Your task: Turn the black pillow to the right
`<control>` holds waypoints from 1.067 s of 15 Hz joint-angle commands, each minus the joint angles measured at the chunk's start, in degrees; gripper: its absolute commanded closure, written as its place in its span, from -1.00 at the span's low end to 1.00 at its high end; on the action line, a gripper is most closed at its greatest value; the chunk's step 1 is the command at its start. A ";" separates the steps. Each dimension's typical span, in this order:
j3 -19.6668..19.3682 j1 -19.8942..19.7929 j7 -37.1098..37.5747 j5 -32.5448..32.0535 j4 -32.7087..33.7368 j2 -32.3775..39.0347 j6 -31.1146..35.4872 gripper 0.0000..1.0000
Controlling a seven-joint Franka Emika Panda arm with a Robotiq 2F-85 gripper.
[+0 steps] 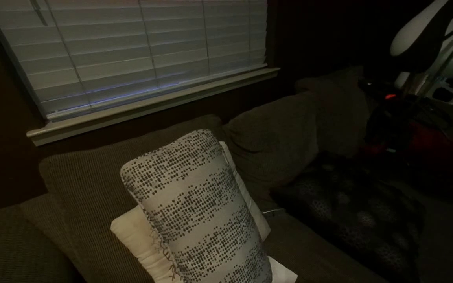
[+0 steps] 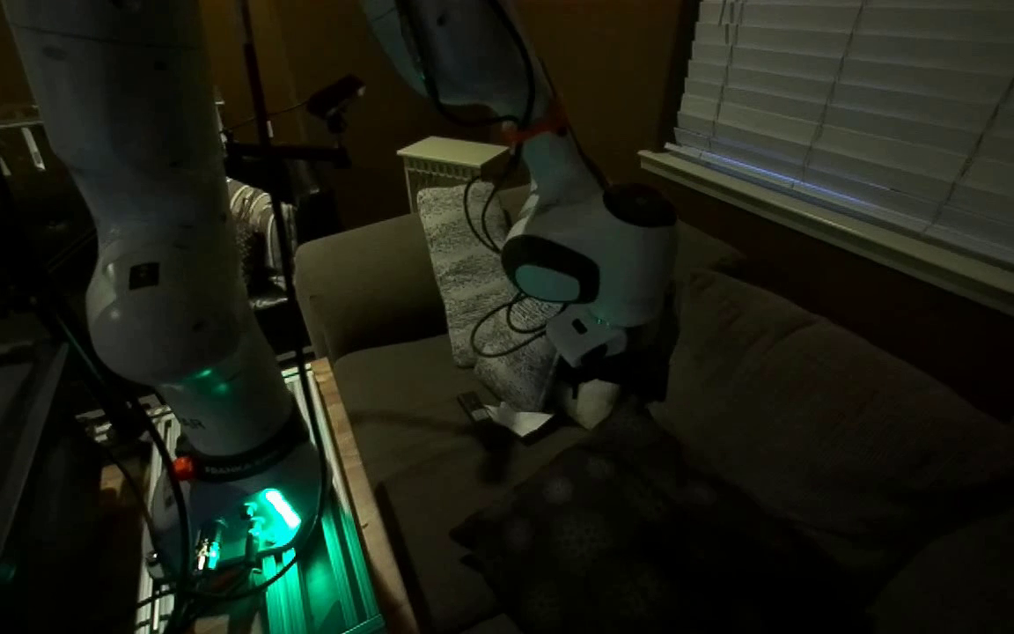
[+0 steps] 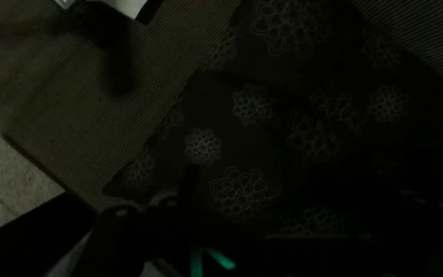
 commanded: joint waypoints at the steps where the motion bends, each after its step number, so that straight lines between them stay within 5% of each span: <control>1: -6.83 5.75 3.95 -15.78 -4.33 -3.22 -2.23 -1.00; 6: -18.84 15.79 7.86 -38.61 -2.32 -2.97 -8.36 -1.00; 10: -21.45 19.23 9.84 -55.70 0.19 -6.29 -16.18 -1.00; 11: -13.69 12.00 10.16 -60.12 0.78 -7.90 -18.20 -1.00; 16: -0.81 2.91 3.17 -69.15 0.37 -12.37 -22.49 -1.00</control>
